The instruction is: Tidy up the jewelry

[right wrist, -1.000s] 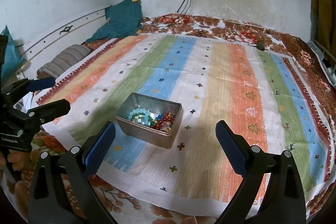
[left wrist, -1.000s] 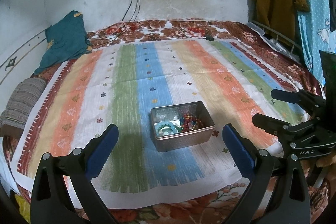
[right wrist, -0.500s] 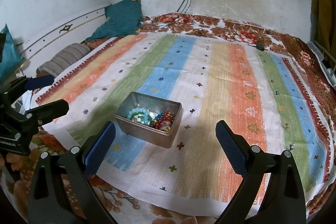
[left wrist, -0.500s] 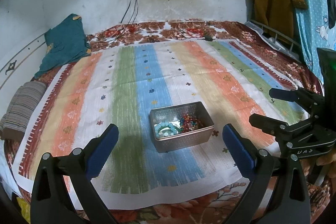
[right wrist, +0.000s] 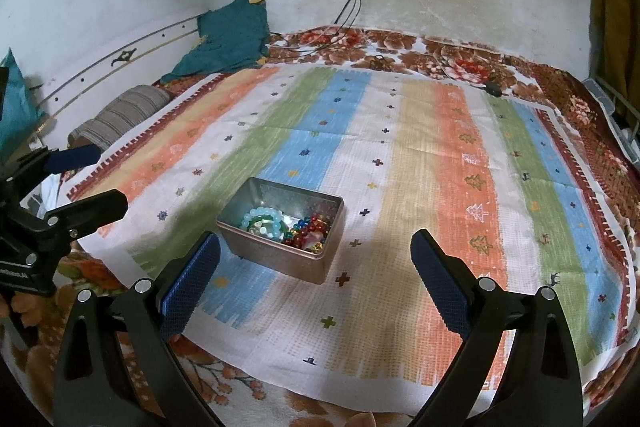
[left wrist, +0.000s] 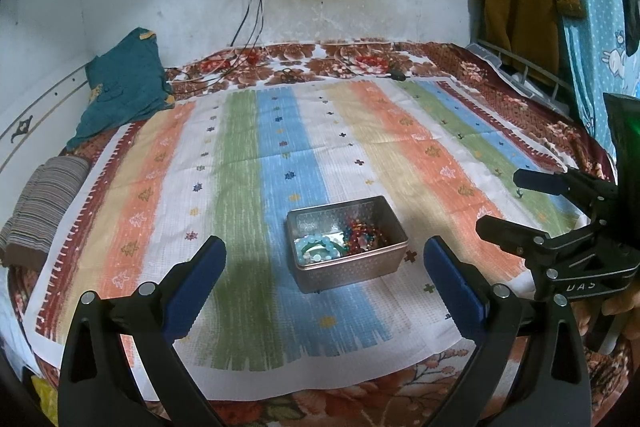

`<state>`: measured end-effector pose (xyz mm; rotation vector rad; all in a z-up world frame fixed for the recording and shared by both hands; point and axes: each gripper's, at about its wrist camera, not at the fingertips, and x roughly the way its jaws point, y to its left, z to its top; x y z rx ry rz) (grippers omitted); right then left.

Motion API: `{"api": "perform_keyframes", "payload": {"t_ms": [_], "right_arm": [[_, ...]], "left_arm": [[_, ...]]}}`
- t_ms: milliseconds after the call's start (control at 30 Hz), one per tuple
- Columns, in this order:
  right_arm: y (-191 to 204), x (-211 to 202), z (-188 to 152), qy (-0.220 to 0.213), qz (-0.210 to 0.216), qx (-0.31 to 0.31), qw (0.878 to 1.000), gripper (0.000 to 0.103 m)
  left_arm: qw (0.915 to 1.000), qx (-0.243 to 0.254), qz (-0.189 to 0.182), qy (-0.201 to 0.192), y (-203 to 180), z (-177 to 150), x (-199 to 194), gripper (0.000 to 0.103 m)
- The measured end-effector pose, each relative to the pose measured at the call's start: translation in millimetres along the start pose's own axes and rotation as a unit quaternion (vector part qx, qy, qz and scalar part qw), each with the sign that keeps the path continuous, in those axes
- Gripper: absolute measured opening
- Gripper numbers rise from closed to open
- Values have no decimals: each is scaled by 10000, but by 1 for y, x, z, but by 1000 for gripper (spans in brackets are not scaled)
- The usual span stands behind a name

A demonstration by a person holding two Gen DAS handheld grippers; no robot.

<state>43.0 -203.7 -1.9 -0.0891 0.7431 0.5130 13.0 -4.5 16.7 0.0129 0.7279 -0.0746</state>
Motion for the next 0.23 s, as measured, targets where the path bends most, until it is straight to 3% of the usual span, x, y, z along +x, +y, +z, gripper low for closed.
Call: {"api": "perform_keyframes", "payload": {"t_ms": [233], "right_arm": [[0,0,0,2,-8,2,10000,97]], "left_arm": [[10000,3,0,-11,1,1,-2,97]]}}
